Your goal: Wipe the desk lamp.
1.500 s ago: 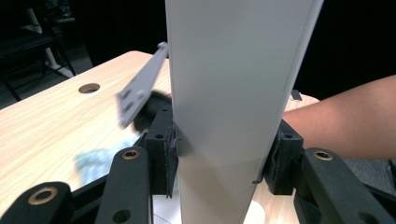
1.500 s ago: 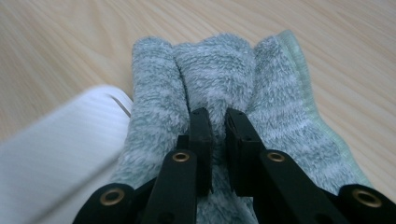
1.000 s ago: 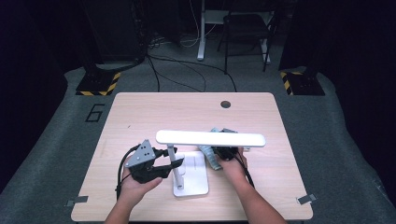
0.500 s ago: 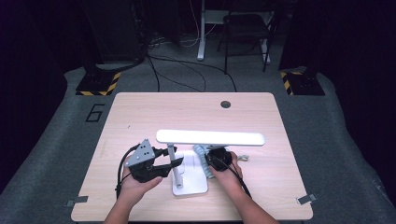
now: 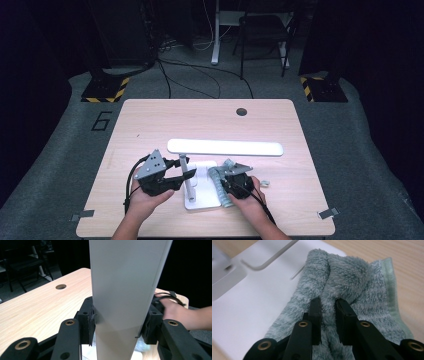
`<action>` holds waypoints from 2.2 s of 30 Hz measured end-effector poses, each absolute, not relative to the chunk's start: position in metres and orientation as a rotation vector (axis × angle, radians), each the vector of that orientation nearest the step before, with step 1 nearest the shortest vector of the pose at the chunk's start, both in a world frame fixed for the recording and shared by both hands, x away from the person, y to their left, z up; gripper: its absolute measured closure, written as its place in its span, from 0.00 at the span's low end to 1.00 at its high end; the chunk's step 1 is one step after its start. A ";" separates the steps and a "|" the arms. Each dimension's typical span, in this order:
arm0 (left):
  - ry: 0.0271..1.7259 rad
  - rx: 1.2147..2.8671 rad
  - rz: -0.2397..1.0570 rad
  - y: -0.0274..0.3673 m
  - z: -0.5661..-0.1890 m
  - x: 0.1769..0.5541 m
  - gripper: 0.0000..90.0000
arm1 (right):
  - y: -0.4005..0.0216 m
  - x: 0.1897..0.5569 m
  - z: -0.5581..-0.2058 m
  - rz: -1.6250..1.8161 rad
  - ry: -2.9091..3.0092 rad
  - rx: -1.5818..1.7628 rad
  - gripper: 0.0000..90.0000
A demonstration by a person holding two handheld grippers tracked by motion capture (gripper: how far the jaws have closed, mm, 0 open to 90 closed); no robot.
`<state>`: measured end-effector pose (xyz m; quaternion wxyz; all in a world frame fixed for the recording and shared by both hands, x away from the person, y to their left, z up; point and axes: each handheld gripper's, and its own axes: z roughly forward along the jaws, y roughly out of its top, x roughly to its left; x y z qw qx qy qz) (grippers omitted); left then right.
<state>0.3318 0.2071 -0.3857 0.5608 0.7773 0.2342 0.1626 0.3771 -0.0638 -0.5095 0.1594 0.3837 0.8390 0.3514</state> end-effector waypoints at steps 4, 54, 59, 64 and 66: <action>0.554 1.834 0.386 0.208 -0.386 0.331 0.60 | -0.070 0.353 -0.509 1.019 2.434 1.044 0.84; 0.559 1.835 0.344 0.208 -0.386 0.333 0.59 | -0.072 0.358 -0.509 1.040 2.428 1.078 0.82; 0.562 1.832 0.317 0.210 -0.385 0.335 0.58 | -0.079 0.338 -0.508 1.072 2.433 1.060 0.79; 0.542 1.824 0.263 0.216 -0.383 0.337 0.53 | -0.080 0.321 -0.502 1.139 2.375 1.045 0.78; 0.521 1.820 0.246 0.219 -0.383 0.336 0.52 | -0.079 0.320 -0.503 1.139 2.375 1.025 0.76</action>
